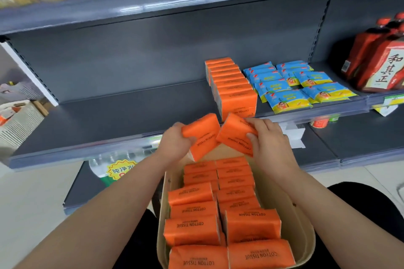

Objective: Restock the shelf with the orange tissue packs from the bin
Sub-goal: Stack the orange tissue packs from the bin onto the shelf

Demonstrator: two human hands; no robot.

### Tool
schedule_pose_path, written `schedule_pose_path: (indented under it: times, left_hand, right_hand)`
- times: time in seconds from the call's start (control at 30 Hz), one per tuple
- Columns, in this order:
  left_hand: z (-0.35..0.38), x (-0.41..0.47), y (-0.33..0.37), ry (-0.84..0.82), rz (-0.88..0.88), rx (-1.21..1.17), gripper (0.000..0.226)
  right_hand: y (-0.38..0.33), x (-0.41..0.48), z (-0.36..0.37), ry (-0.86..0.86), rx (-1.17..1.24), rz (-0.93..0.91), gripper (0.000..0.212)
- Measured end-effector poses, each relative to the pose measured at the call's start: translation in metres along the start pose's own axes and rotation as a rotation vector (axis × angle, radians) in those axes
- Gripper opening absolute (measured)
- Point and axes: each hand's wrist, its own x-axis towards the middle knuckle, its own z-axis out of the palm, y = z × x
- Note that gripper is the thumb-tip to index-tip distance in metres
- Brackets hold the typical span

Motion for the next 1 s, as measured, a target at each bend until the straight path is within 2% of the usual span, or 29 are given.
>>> schedule_pose_path:
  times: [0.1,0.27,0.57,0.73,1.0]
  left_hand:
    - [-0.020,0.001,-0.002,0.115,-0.036,-0.212,0.032]
    - [-0.053,0.018,0.001,0.289,0.040,-0.179,0.034]
    - [-0.063,0.090,0.000,0.276,0.009,-0.007,0.040]
    - [-0.059,0.142,-0.006,0.263,-0.080,0.146,0.042]
    - [-0.041,0.251,-0.004,0.289,-0.056,0.181,0.042]
  right_hand:
    - [-0.017,0.019,-0.006,0.046,-0.008,-0.067,0.037]
    - [-0.037,0.072,-0.022,0.179,-0.117,-0.154,0.036]
    - [-0.056,0.171,-0.020,0.180,-0.260,-0.221,0.036]
    - [-0.055,0.207,0.002,0.082,-0.280,-0.252,0.038]
    - [-0.022,0.264,0.022,0.156,-0.248,-0.307,0.035]
